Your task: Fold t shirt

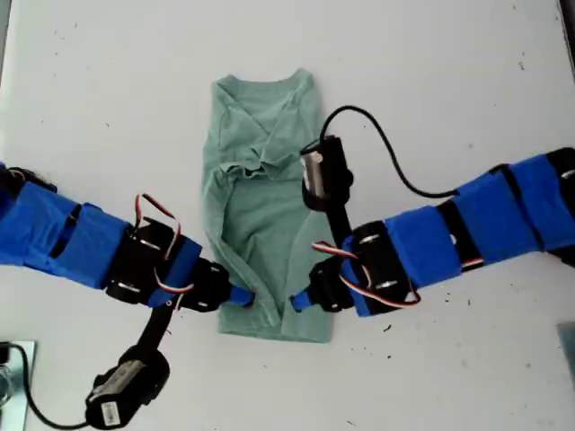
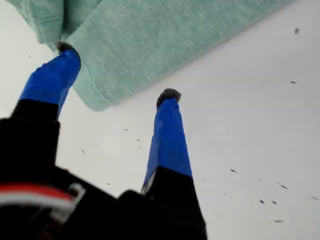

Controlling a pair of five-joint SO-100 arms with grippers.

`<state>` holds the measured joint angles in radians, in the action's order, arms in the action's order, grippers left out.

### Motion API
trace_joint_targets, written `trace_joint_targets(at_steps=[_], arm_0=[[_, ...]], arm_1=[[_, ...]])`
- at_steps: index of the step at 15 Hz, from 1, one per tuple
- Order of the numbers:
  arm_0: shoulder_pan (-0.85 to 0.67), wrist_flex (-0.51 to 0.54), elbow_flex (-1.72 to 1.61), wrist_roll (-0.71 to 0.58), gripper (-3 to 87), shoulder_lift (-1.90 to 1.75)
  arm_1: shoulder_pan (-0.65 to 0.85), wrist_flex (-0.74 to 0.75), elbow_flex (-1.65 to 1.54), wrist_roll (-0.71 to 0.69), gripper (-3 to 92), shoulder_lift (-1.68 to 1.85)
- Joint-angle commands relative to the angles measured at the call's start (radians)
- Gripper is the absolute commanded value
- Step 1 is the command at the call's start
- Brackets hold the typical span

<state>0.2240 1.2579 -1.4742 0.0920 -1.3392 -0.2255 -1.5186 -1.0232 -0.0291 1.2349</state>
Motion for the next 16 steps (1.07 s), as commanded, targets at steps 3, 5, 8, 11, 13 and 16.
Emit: trace_joint_targets(at_steps=[3, 5, 8, 11, 13, 16], arm_0=[[0.018, -0.025, 0.365, -0.060, 29.2, 0.365], [0.032, -0.029, 0.446, -0.072, 24.2, 0.474], [0.044, -0.005, 0.445, -0.087, 0.1, 0.479], [0.110, 0.014, 0.463, -0.153, -0.2, 0.321], [0.158, -0.038, 0.465, -0.225, -0.2, 0.202], [0.189, -0.095, 0.463, -0.282, -0.2, 0.094]], arm_1=[[-0.055, 0.149, 0.081, 0.012, 28.5, -0.209], [-0.078, 0.187, 0.100, 0.029, 21.8, -0.302], [-0.081, 0.155, 0.100, 0.034, -0.5, -0.275], [-0.083, 0.118, 0.075, -0.109, -0.5, 0.005], [-0.104, 0.141, 0.015, -0.152, -0.5, 0.173], [-0.094, 0.216, -0.069, -0.227, -0.5, 0.311]])
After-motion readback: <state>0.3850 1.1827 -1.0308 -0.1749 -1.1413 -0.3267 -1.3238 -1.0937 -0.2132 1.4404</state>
